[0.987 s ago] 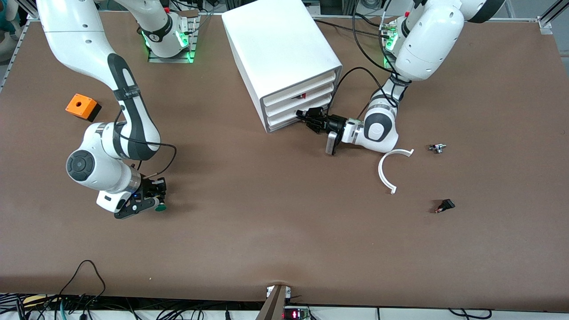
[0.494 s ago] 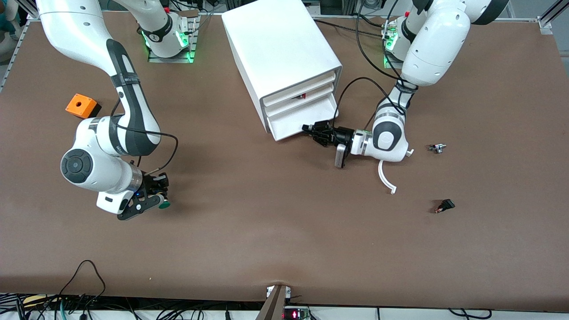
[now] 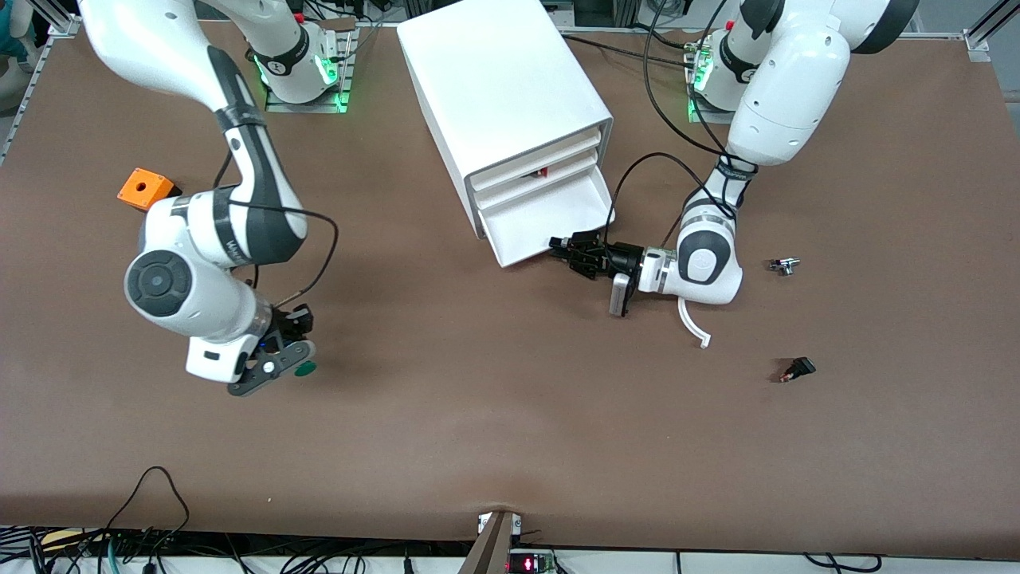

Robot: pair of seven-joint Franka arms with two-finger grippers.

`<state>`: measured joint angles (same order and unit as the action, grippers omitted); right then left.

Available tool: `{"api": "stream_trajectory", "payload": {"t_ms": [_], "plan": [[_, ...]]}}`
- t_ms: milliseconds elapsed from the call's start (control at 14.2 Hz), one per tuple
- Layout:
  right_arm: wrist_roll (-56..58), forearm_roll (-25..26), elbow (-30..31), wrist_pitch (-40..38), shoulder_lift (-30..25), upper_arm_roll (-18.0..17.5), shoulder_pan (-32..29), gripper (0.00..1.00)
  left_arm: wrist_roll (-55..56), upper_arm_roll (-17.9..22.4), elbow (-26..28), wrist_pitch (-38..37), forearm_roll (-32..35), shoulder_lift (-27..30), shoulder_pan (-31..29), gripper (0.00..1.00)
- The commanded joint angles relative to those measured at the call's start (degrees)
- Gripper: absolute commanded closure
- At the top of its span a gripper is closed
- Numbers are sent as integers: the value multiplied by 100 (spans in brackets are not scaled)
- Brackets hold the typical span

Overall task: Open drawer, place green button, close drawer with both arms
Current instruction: 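Lift the button with the right gripper while the left gripper pulls the drawer open, then carry the button over the drawer while the left gripper withdraws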

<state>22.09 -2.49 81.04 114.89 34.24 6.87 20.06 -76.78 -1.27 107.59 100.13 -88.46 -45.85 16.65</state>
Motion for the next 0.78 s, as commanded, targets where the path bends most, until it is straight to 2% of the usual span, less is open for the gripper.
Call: {"api": "stream_trajectory", "payload": {"t_ms": [0, 141, 282, 494, 705], "plan": [[330, 91, -176, -134, -49, 7, 313, 82, -118, 4, -177, 24, 119, -30, -75, 0], [339, 108, -185, -134, -102, 16, 673, 82, -31, 31, -203, 24, 275, 49, -188, 0], [383, 117, -194, -107, -120, 16, 894, 82, 467, 31, -273, 24, 819, 285, -364, 0], [568, 100, -246, -125, -120, 25, 1237, 82, 1566, 22, -982, -343, 2180, 498, -715, 0], [786, 117, -264, -116, -111, 33, 1483, 82, 2235, 22, -1678, -555, 3166, 515, -1032, 0]]}}
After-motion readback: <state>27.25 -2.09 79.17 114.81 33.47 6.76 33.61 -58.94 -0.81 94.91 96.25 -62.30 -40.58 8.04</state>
